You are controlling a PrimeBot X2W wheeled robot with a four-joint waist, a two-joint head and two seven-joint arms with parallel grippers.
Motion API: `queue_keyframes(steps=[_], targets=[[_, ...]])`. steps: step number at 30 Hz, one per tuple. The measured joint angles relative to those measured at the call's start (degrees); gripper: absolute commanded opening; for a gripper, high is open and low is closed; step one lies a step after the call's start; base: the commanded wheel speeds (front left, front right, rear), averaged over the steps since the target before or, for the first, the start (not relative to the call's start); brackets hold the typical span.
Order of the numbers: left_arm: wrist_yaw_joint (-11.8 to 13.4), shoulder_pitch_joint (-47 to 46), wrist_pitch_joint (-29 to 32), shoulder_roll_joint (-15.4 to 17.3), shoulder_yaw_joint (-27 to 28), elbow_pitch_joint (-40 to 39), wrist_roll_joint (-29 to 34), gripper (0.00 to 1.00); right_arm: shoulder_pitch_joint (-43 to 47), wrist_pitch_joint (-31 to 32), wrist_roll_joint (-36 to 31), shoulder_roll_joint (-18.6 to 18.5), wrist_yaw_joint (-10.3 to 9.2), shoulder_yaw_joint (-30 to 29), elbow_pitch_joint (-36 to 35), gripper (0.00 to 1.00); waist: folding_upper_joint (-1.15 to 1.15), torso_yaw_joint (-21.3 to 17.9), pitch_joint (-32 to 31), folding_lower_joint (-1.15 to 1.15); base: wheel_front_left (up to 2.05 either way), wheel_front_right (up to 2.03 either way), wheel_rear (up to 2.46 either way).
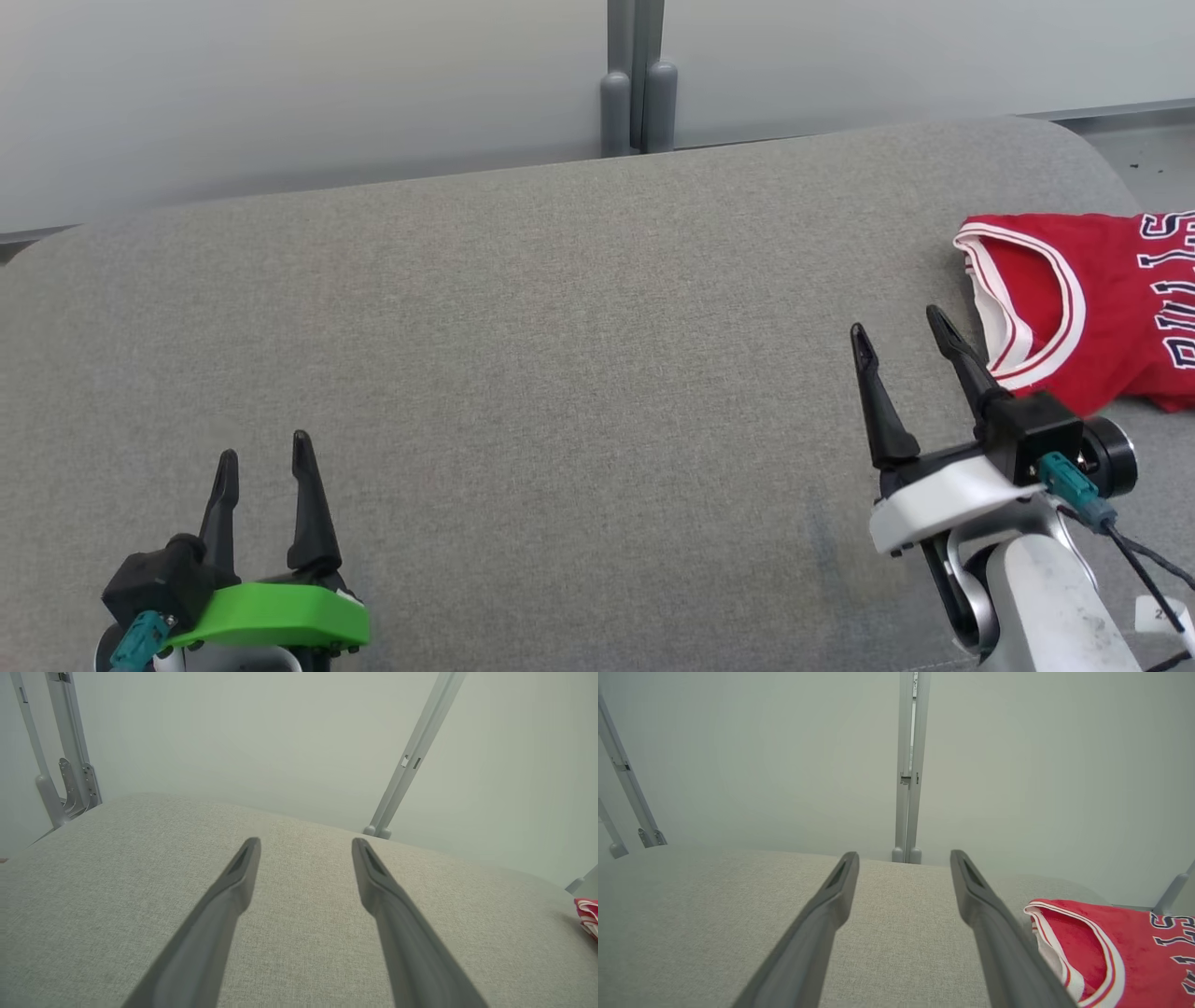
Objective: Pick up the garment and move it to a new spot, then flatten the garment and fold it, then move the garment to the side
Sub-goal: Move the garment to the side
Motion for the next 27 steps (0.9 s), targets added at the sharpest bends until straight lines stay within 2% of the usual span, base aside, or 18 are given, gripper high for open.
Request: queue_keyframes(steps=[9,27], targets=[[0.01,1.08,0.0,-1.05,0.12,1.24,0.48,1.0,6.66,1.45,3.01,0.31,0.0,1.13,-4.85,1.0,0.01,1.37,-0.65,0.0,0.0,0.0,0.0],[-0.55,2.04,0.0,-1.71,-0.1,2.11,2.59,1.0,9.94,1.53,5.06,0.31,0.0,1.7,-5.26,1.0,0.01,2.05,-2.11,0.0,0.0,0.0,0.0]])
